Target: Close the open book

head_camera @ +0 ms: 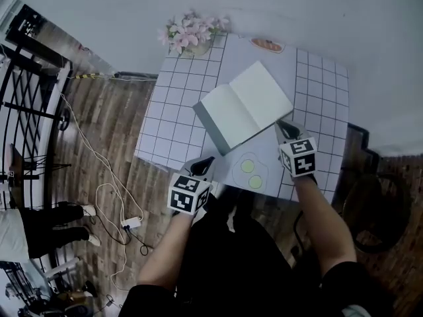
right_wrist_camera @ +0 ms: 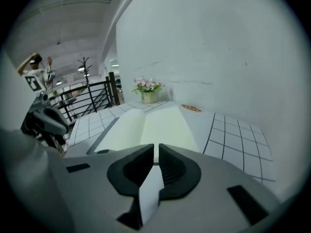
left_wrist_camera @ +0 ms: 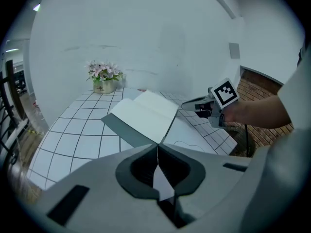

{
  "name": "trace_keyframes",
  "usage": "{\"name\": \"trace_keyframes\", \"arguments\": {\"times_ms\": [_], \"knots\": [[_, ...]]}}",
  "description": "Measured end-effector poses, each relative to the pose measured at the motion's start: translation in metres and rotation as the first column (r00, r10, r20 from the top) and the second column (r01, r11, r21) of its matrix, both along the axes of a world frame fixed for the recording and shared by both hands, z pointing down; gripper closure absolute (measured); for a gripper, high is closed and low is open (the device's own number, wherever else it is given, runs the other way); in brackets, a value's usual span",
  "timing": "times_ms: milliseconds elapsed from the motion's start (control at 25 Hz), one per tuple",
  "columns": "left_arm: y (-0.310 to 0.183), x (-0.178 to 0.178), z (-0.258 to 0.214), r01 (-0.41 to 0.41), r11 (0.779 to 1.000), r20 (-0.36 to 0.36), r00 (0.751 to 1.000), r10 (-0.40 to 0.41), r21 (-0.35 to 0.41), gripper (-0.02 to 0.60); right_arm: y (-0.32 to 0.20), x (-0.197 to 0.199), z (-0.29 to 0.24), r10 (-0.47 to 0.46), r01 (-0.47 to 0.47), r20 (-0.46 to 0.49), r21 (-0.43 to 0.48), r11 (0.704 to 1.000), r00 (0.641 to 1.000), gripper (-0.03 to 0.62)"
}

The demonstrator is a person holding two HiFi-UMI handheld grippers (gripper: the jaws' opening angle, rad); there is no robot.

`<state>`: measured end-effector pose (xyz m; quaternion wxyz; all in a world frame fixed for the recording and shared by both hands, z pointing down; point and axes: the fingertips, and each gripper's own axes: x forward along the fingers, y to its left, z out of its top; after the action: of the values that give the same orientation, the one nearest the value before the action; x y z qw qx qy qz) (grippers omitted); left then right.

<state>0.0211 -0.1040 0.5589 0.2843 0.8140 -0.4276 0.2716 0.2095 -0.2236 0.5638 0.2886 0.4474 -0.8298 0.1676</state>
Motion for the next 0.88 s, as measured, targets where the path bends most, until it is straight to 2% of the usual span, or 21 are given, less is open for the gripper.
{"name": "trace_keyframes", "arguments": {"times_ms": [120,280,440,560,640,760,800,880], "knots": [[-0.002,0.003,0.001,-0.002,1.000,-0.006,1.000,0.002,0.001,0.572,0.013,-0.020,-0.003,-0.170,0.176,-0.108,0.044,0.983,0.980,0.532],[-0.001,0.003,0.008,-0.011,1.000,-0.022,1.000,0.011,-0.009,0.572,0.033,-0.052,0.002,-0.377,0.404,-0.257,0.063,0.912,0.890,0.453],[-0.005,-0.003,0.011,-0.008,1.000,-0.037,0.999,0.007,-0.011,0.572,0.045,-0.071,0.019,-0.468,0.509,-0.352,0.027,0.860,0.810,0.385],[-0.004,-0.008,0.015,-0.003,1.000,-0.047,0.999,0.002,-0.017,0.572,0.044,-0.075,0.034,-0.504,0.548,-0.411,-0.011,0.836,0.760,0.365],[-0.001,-0.013,0.019,0.001,1.000,-0.046,0.999,-0.002,-0.024,0.572,0.042,-0.079,0.039,-0.502,0.541,-0.405,-0.020,0.841,0.764,0.364],[0.004,-0.021,0.022,0.012,0.999,-0.046,0.999,-0.013,-0.036,0.572,0.033,-0.079,0.033,-0.444,0.484,-0.375,0.013,0.875,0.814,0.365],[0.007,-0.023,0.023,0.012,0.999,-0.046,0.999,-0.014,-0.040,0.572,0.029,-0.079,0.027,-0.413,0.457,-0.362,0.041,0.889,0.836,0.395],[0.009,-0.026,0.023,0.011,0.999,-0.044,0.999,-0.013,-0.044,0.572,0.018,-0.076,0.014,-0.344,0.393,-0.328,0.094,0.915,0.880,0.545]]}}
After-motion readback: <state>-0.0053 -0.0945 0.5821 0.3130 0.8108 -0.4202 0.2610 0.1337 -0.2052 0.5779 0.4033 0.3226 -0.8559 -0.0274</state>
